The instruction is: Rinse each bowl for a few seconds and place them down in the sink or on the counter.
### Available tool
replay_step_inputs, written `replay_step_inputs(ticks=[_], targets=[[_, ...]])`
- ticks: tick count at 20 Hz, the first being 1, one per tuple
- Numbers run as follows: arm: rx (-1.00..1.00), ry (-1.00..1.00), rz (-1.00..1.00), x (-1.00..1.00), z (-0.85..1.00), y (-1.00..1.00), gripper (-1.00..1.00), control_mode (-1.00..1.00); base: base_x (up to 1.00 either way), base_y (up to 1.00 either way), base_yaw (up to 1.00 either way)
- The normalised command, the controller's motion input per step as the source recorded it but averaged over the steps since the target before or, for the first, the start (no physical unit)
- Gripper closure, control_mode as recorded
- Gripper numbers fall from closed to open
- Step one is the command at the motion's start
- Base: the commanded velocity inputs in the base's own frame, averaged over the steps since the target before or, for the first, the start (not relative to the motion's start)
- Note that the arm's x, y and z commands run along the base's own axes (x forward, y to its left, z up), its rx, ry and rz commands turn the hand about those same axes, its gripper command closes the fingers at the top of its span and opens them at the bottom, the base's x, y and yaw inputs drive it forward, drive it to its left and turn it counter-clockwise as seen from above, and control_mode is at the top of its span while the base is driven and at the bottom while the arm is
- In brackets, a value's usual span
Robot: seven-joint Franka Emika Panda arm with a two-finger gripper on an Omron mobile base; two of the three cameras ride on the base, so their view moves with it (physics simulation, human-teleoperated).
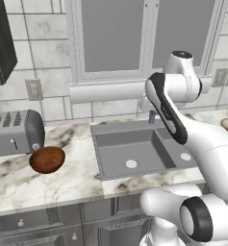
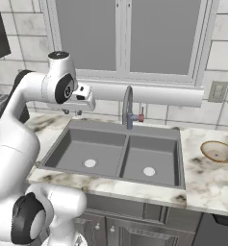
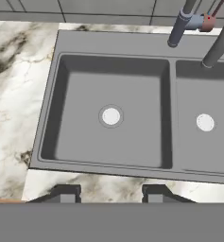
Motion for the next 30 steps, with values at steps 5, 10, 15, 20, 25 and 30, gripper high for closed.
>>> replay_step_inputs(ticks=[5, 10, 15, 20, 25, 30], targets=[[0.0, -0.02, -0.02, -0.14, -0.01, 0.0, -1.0, -1.0, 0.0, 0.0, 0.0], [0.0, 0.0, -0.08, -0.46, -0.13, -0.09, -1.0, -1.0, 0.0, 0.0, 0.0], [0.01, -0.05, -0.09, -0.46, 0.0, -0.29, -1.0, -1.0, 0.0, 0.0, 0.0], [0.0, -0.03, -0.05, -0.27, 0.03, -0.34, -1.0, -1.0, 0.0, 0.0, 0.0], [0.01, 0.0, -0.01, -0.09, 0.0, -0.38, -1.0, -1.0, 0.0, 0.0, 0.0], [0.0, 0.0, 0.0, 0.0, 0.0, -0.39, -1.0, -1.0, 0.0, 0.0, 0.0]])
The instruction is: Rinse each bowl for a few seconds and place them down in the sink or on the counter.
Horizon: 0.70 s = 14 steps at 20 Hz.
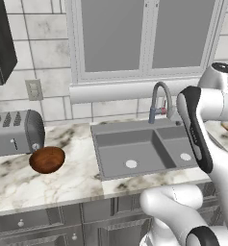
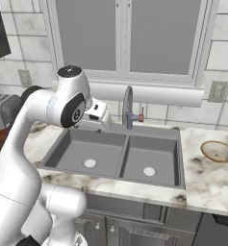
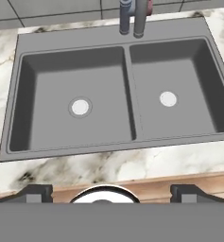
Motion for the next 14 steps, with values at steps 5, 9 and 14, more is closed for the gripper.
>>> replay_step_inputs(ticks=[5, 9, 14], targets=[[0.01, 0.0, 0.01, 0.0, 0.0, -0.36, -1.0, -1.0, 0.0, 0.0, 0.0], [0.01, -0.06, 0.05, 0.0, 0.0, -0.31, -1.0, -1.0, 0.0, 0.0, 0.0], [0.01, -0.06, 0.08, 0.05, -0.1, -0.29, -1.0, -1.0, 0.0, 0.0, 0.0]])
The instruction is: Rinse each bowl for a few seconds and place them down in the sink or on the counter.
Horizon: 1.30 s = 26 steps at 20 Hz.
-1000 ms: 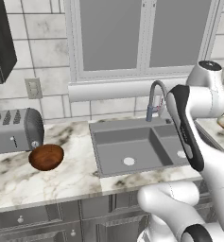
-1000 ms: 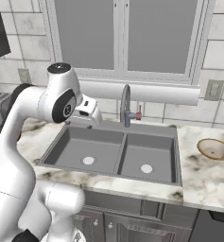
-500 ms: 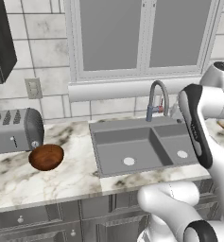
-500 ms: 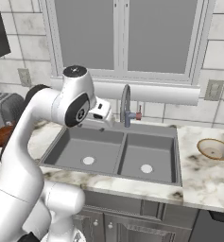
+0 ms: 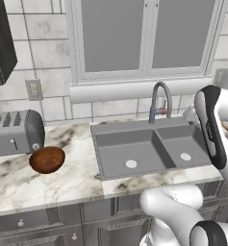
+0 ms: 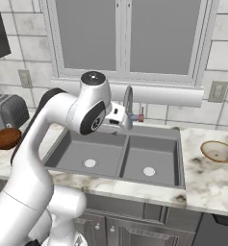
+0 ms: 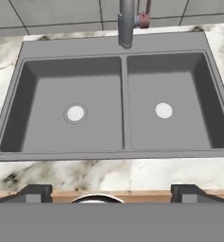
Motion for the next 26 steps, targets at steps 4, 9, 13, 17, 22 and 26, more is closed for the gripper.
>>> replay_step_inputs(ticks=[4, 9, 13, 17, 22, 26], targets=[[0.01, 0.0, 0.11, 0.23, -0.13, -0.28, -1.0, -1.0, 0.0, 0.0, 0.0], [0.01, 0.0, 0.11, 0.28, -0.11, -0.25, -1.0, -1.0, 0.0, 0.0, 0.0], [0.01, 0.0, 0.11, 0.3, -0.09, -0.25, -1.0, -1.0, 0.0, 0.0, 0.0], [0.02, -0.03, 0.1, 0.25, -0.14, -0.27, -1.0, -1.0, 0.0, 0.0, 0.0], [0.05, -0.08, 0.08, 0.24, -0.18, -0.18, -1.0, -1.0, 0.0, 0.0, 0.0], [0.05, -0.09, 0.04, 0.27, -0.17, -0.04, -1.0, -1.0, 0.0, 0.0, 0.0]])
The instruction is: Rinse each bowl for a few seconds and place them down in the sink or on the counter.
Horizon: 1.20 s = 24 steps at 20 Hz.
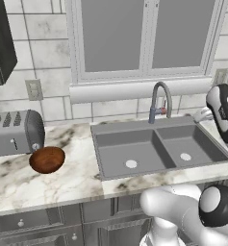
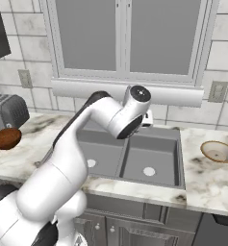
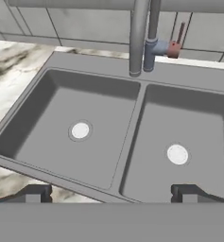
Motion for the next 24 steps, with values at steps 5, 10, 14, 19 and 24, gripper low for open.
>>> replay_step_inputs(ticks=[5, 10, 14, 19, 24], targets=[[0.08, -0.09, 0.05, 0.26, -0.13, -0.04, -1.0, -1.0, 0.0, 0.0, 0.0], [0.09, -0.1, 0.05, 0.23, -0.13, -0.11, -1.0, -1.0, 0.0, 0.0, 0.0], [0.08, -0.11, 0.05, 0.19, -0.12, -0.1, -1.0, -1.0, 0.0, 0.0, 0.0], [0.06, -0.13, 0.05, 0.14, -0.11, -0.01, -1.0, -1.0, 0.0, 0.0, 0.0], [0.03, -0.14, 0.04, 0.15, -0.06, -0.01, -1.0, -1.0, 0.0, 0.0, 0.0]])
